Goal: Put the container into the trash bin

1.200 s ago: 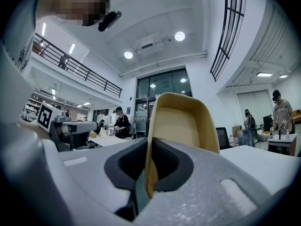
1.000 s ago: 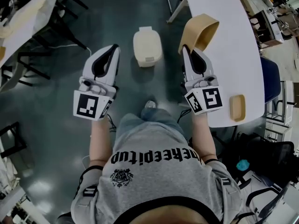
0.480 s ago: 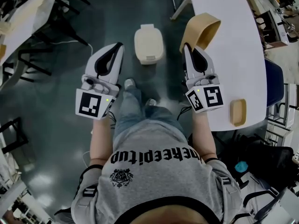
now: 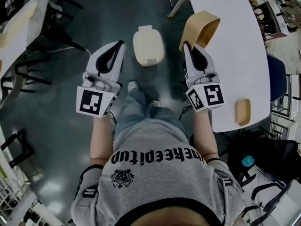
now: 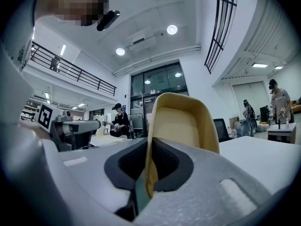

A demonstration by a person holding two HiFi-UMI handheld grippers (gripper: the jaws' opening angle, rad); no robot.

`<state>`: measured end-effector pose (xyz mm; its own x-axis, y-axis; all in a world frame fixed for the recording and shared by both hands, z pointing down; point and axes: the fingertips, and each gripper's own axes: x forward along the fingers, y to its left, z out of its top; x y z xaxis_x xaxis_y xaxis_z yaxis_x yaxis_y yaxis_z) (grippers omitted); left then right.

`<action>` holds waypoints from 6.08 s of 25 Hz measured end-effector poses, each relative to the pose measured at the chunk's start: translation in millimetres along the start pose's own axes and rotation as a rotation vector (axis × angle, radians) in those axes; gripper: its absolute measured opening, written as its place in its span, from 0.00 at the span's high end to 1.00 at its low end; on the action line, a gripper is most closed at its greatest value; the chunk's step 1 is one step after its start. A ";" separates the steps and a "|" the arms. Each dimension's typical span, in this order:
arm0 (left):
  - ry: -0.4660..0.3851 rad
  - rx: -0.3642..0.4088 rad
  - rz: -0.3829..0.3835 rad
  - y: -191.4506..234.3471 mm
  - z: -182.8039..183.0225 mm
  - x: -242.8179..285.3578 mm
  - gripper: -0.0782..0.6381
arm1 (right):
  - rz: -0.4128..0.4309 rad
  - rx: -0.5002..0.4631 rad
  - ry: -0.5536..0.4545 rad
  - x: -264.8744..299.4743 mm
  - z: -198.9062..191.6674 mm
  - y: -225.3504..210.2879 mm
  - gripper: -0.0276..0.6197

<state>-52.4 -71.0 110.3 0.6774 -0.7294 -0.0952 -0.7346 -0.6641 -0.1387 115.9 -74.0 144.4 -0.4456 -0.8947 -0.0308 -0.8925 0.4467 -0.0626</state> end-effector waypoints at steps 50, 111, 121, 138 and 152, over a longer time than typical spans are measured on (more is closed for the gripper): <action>0.566 -0.274 -0.228 -66.0 -352.8 63.5 0.89 | -0.077 0.105 0.260 34.1 -171.6 -37.4 0.94; 1.042 -0.302 0.144 -108.5 -638.0 65.3 0.88 | 0.002 0.158 0.356 -15.8 -313.8 -65.0 0.94; 0.933 -0.270 0.095 -92.5 -615.2 65.6 0.88 | 0.041 0.142 0.367 -13.2 -317.8 -58.2 0.94; 0.586 -0.225 0.101 -53.2 -500.7 51.0 0.88 | 0.130 0.143 0.404 24.7 -343.2 -30.7 0.94; 0.431 -0.197 0.115 -29.2 -437.3 24.0 0.88 | 0.180 0.176 0.453 53.9 -370.9 -6.5 0.94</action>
<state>-31.3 -140.8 543.2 0.5449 -0.7734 0.3239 -0.8250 -0.5636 0.0420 71.8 -125.0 513.1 -0.6113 -0.6965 0.3759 -0.7911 0.5519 -0.2638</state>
